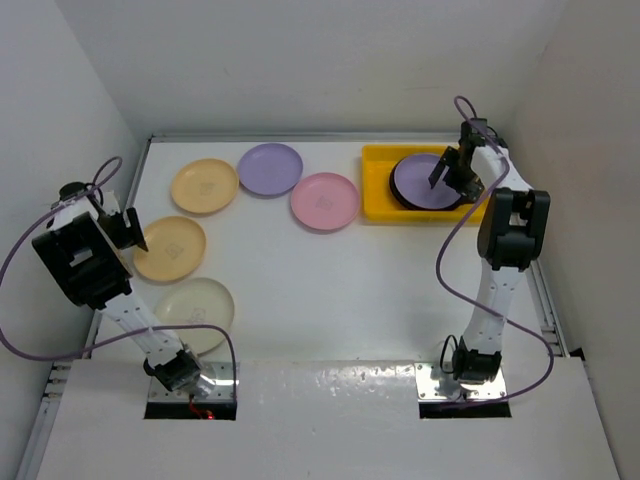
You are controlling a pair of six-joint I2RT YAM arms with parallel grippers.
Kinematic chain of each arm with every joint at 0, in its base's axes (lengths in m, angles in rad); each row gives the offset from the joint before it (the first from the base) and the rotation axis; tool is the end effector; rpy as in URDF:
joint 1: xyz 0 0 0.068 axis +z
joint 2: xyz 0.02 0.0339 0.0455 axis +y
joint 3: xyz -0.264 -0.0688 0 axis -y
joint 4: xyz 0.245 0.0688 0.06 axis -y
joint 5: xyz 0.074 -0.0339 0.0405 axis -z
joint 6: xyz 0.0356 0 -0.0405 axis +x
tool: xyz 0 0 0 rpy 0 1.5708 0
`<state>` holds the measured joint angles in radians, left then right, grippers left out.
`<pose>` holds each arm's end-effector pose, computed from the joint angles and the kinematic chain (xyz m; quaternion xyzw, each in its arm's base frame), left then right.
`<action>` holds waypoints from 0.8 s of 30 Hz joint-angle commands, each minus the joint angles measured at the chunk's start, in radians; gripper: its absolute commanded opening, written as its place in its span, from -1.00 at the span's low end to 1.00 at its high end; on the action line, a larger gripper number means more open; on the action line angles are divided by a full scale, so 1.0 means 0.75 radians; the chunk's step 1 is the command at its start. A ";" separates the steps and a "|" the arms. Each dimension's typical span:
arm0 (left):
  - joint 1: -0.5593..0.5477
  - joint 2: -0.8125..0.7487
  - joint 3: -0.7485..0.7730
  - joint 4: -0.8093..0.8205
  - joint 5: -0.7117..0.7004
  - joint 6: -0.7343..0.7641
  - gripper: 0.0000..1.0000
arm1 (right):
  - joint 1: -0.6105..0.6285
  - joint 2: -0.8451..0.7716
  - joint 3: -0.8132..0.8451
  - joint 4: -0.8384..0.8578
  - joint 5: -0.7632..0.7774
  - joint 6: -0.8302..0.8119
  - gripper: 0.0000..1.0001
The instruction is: Place the plates into the plastic bin on the countertop
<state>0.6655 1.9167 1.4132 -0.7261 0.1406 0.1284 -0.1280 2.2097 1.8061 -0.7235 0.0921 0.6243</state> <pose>0.3096 0.2366 0.1933 -0.2493 0.9510 0.0016 0.1829 0.4690 -0.0637 0.1855 0.3674 0.9026 0.0105 0.2241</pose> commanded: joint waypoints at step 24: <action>-0.588 -0.330 0.535 -0.267 0.535 0.218 -1.00 | 0.941 -0.451 0.140 0.204 -0.106 -0.407 0.38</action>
<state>0.3367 1.6840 1.7786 -0.8536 0.4458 0.3233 0.5098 1.8729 1.8053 -0.6971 0.0784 0.3305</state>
